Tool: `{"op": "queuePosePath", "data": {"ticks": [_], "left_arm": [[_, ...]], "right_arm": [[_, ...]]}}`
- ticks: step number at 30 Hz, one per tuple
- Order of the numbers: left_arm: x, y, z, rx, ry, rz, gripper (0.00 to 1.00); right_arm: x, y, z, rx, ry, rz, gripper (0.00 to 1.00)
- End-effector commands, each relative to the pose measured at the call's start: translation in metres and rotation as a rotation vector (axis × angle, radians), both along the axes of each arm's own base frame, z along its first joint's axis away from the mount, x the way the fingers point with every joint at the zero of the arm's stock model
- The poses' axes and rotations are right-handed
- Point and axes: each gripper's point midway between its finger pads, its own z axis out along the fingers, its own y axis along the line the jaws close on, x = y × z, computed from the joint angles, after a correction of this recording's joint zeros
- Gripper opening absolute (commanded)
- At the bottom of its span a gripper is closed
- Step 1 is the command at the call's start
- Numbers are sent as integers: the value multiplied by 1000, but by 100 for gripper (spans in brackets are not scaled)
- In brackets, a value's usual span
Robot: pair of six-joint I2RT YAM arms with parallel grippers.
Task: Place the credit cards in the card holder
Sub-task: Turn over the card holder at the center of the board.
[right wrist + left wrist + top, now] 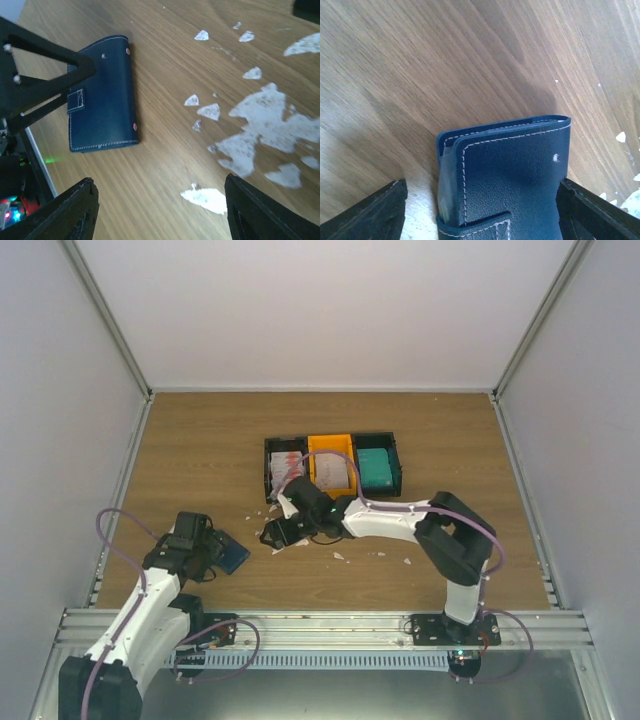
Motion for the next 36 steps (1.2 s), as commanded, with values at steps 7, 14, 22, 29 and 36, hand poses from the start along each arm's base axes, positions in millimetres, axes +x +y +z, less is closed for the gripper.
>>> {"op": "queuePosePath", "data": {"ticks": [7,14,22,29,36], "left_arm": [[14,-9,-1,-78,-173,7,62],[19,-12,7,-82,-238,-26,47],[33,-36,18,-163,-344,-158,32],[46,-57,33,-215,-435,-284,41],[47,-69,27,-264,-440,-344,41]], "right_arm": [[6,41,-39,-63,68,21,68],[0,57,-55,-39,143,69,66],[-9,61,-63,-14,205,109,63],[-3,52,-60,57,255,79,59],[0,43,-58,81,283,60,55]]}}
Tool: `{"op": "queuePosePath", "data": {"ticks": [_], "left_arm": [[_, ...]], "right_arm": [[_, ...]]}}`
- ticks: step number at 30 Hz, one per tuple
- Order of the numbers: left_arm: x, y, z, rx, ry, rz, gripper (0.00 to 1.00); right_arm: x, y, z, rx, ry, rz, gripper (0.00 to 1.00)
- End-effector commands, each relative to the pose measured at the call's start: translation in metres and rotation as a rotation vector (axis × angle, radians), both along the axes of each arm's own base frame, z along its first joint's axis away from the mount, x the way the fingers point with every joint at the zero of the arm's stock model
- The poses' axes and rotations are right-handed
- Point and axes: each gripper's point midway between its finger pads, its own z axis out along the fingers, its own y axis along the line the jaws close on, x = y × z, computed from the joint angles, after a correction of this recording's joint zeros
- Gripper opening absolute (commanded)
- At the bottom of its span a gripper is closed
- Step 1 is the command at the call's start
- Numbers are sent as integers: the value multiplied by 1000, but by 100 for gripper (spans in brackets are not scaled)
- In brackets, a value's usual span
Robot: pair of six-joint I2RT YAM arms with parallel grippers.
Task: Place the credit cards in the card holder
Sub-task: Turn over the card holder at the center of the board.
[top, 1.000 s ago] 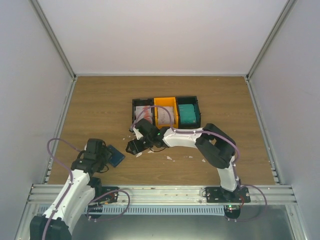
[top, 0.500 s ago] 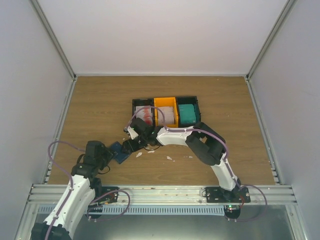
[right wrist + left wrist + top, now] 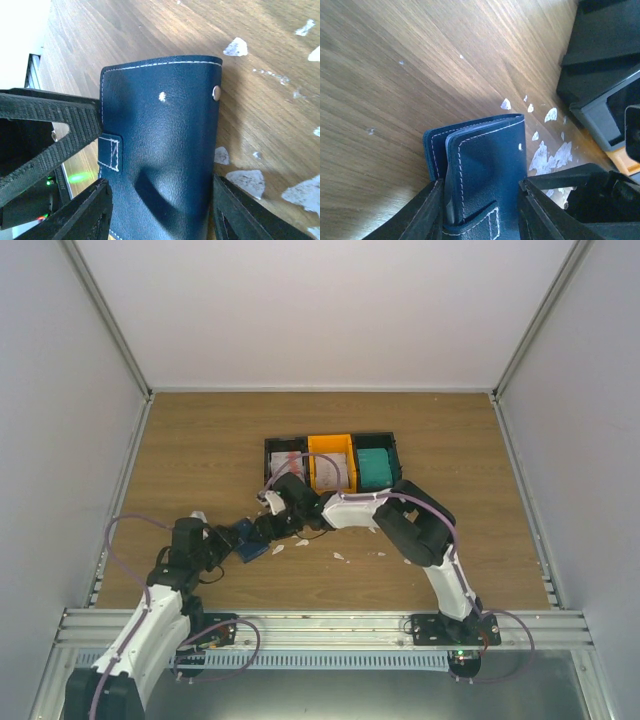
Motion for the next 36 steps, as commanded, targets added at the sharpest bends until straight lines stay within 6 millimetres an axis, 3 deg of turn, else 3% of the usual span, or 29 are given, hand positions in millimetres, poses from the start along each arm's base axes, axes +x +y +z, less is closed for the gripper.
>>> {"op": "queuePosePath", "data": {"ticks": [1,9,13,20,21,25,27,33,36], "left_arm": [[10,-19,14,-60,-90,-101,39],[16,-18,21,-35,-141,-113,15],[20,-24,36,-48,-188,-149,1],[26,-38,74,-69,-262,-239,0],[26,-34,70,-52,-231,-219,6],[17,-14,40,33,-54,-130,47],[12,-16,30,26,2,-149,58],[5,-31,12,-26,71,-230,63],[4,-37,8,-55,80,-257,62]], "right_arm": [[-7,-12,-15,-29,58,-13,55],[4,-31,-4,11,48,-64,56],[12,-43,9,44,28,-100,57],[28,-82,32,102,1,-208,63],[29,-87,34,101,-2,-222,64],[32,-95,38,80,-10,-251,66],[33,-95,33,36,-10,-256,66],[28,-75,8,-161,-63,-198,66],[26,-66,-2,-208,-70,-191,58]]}}
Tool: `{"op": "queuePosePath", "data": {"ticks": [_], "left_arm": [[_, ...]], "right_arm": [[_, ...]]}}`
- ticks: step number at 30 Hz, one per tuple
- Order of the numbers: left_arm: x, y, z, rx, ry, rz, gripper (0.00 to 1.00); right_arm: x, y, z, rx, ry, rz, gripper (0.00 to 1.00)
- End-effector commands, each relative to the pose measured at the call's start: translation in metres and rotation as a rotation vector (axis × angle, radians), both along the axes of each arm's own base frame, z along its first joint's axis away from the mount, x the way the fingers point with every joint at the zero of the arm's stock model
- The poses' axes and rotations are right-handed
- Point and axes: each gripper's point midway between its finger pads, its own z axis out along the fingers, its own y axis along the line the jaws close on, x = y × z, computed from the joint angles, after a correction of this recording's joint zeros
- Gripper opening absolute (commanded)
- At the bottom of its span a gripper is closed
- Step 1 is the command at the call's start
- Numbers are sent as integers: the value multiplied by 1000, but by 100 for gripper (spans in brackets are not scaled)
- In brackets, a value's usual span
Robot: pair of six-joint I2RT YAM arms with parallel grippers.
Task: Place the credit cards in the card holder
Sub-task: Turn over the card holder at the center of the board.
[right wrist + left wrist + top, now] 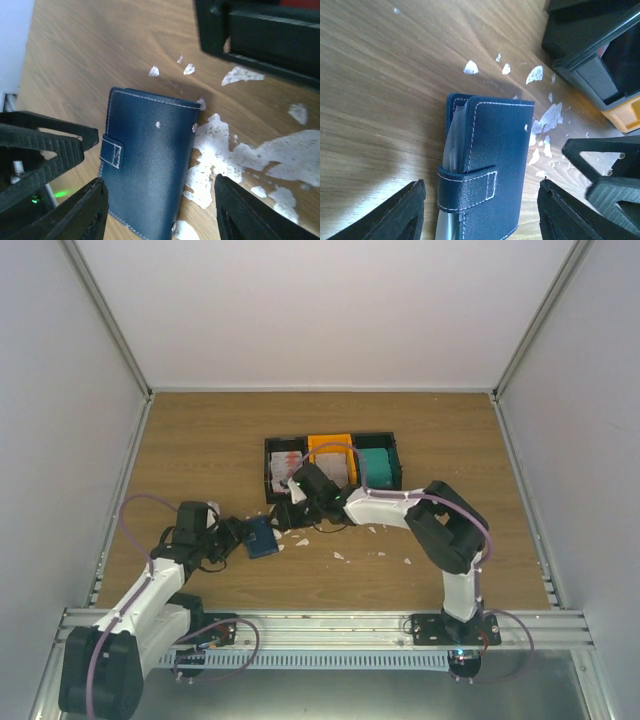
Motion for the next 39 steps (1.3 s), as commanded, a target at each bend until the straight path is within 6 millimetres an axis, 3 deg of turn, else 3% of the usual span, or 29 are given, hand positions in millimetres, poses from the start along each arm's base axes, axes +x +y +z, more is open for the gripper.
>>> {"op": "queuePosePath", "data": {"ticks": [1,5,11,18,21,25,31,35,39], "left_arm": [[-2,-13,-3,-48,-6,-68,62],[-3,-17,-13,-72,32,-80,58],[-6,-21,-29,-88,61,-103,48],[5,-28,-16,-113,-17,-146,15],[12,-32,-1,-122,-82,-172,1],[20,-37,22,-131,-160,-212,0],[23,-52,65,-216,-264,-287,0],[16,-67,106,-333,-315,-363,0],[0,-83,151,-461,-388,-484,0]], "right_arm": [[-10,0,-33,-156,5,15,55],[-12,9,-42,-179,26,33,45],[-17,17,-47,-189,49,62,40],[-19,21,-42,-151,78,67,38],[-13,21,-27,-109,57,53,41],[2,10,7,-22,9,-9,49],[19,-26,57,83,-49,-126,68],[7,-36,81,186,-53,-112,81],[-12,-36,106,316,-47,-56,86]]}}
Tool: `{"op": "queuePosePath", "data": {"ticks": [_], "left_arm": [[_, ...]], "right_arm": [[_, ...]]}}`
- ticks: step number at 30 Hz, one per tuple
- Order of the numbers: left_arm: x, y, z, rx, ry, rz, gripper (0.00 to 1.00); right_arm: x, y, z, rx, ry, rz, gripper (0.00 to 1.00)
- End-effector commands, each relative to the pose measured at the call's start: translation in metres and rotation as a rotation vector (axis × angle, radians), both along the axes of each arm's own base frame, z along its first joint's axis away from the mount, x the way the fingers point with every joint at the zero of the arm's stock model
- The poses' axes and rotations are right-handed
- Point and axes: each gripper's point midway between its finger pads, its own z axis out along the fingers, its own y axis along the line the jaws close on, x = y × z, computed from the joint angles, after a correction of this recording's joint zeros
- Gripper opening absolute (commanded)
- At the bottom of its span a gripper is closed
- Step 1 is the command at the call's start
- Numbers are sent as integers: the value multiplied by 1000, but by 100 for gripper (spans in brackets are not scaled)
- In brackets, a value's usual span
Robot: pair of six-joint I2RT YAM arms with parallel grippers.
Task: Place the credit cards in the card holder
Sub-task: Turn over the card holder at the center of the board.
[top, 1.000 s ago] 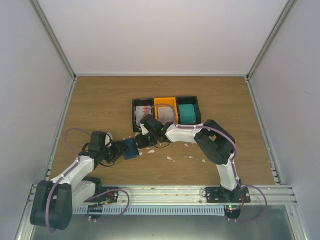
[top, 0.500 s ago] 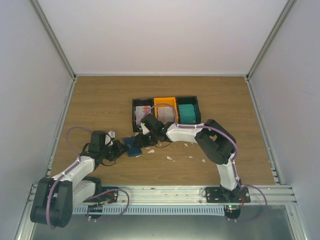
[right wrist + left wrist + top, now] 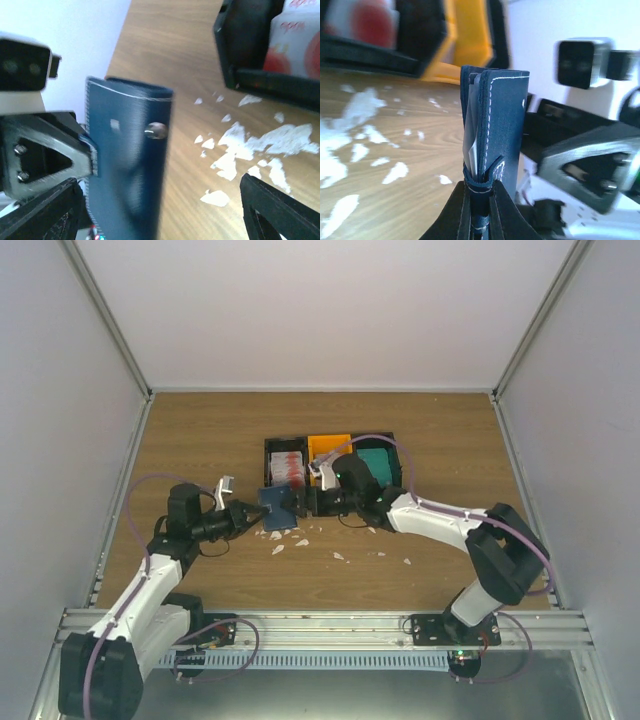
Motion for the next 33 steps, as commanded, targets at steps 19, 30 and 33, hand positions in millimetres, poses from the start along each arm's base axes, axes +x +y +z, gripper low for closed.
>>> {"op": "queuePosePath", "data": {"ticks": [19,30,33], "left_arm": [[-7,-13,52,-61,-83,-93,65],[4,9,10,166,-56,46,83],[7,11,3,184,-44,63,83]], "right_arm": [[-42,-27,44,44,-157,13,0],[-39,-181,-53,-966,-148,-387,0],[-45,-186,-63,-1108,-140,-406,1]]}}
